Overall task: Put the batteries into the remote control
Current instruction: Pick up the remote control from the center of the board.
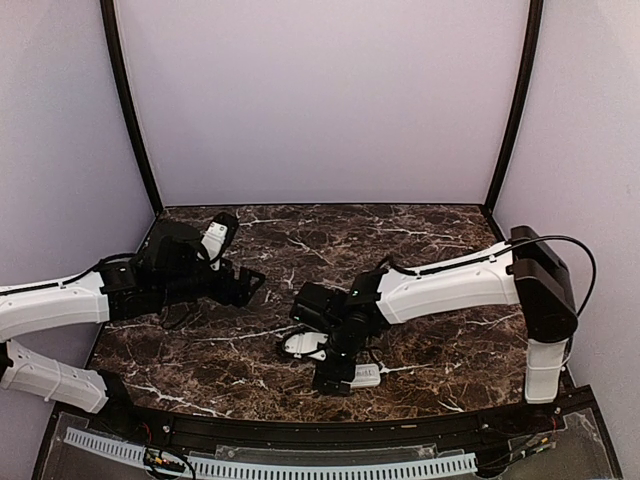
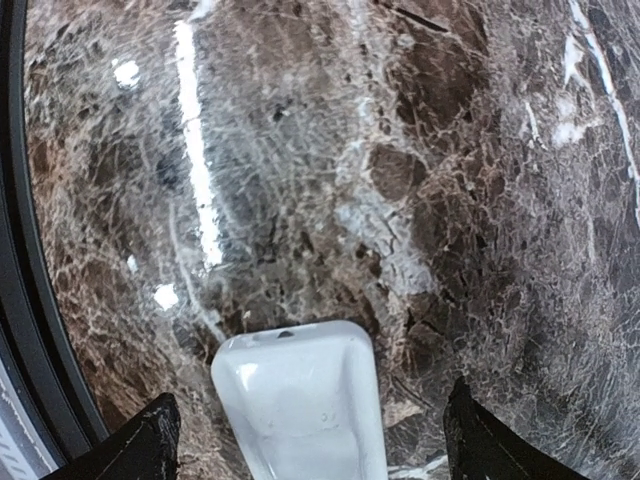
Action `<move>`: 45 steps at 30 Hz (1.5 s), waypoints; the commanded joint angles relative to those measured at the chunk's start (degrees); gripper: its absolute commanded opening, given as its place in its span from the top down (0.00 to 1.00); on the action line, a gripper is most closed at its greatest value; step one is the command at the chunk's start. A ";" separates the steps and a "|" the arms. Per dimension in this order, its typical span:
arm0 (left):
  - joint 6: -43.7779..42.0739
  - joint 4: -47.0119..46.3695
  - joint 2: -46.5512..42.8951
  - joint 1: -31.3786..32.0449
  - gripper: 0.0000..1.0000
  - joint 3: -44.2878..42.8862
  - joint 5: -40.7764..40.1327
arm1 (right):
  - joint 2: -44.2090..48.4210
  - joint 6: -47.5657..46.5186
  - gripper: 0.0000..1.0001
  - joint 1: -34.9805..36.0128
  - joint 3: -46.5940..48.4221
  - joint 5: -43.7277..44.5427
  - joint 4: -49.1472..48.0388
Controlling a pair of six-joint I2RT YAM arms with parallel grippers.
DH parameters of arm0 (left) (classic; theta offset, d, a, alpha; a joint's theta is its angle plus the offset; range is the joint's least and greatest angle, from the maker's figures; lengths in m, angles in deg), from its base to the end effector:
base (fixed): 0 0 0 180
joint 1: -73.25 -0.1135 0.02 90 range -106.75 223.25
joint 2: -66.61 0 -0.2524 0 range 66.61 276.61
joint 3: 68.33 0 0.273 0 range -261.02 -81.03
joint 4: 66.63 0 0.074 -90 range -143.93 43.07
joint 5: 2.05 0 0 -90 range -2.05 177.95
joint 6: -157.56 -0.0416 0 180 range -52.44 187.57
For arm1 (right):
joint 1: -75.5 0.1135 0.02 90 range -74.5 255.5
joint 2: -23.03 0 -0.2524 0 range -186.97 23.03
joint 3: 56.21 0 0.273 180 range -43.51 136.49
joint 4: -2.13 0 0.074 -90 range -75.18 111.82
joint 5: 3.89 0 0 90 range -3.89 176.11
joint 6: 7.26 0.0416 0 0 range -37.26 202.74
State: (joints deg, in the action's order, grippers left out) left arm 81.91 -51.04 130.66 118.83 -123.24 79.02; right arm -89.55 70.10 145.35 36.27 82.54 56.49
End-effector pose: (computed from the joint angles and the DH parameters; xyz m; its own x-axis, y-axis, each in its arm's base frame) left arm 0.2031 -0.1981 0.2489 -0.4341 0.0931 -0.8960 0.5154 0.8415 -0.1622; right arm 0.1368 0.3804 0.1414 -0.1176 -0.9544 -0.2745 -0.9925 0.1223 -0.0001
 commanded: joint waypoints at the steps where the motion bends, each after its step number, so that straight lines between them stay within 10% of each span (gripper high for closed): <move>1: 0.00 -0.52 -1.24 -0.23 0.10 1.30 -1.43 | -3.26 0.72 0.15 0.22 2.57 2.08 3.62; 22: -1.75 -0.58 -9.34 -0.23 0.15 3.37 -3.54 | -1.61 2.75 0.61 0.53 4.82 0.64 4.97; 36: -6.52 -15.24 -8.22 0.10 0.15 1.73 47.01 | 31.84 17.49 0.69 -11.07 -7.81 -25.16 -34.73; 45: -8.03 -20.58 -1.93 3.39 0.02 -7.08 50.64 | 33.12 23.89 0.73 -11.52 -8.39 -29.96 -52.42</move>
State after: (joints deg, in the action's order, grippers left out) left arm 74.88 -66.69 126.09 121.23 -126.02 125.03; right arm -56.19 89.55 133.94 29.21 56.05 16.43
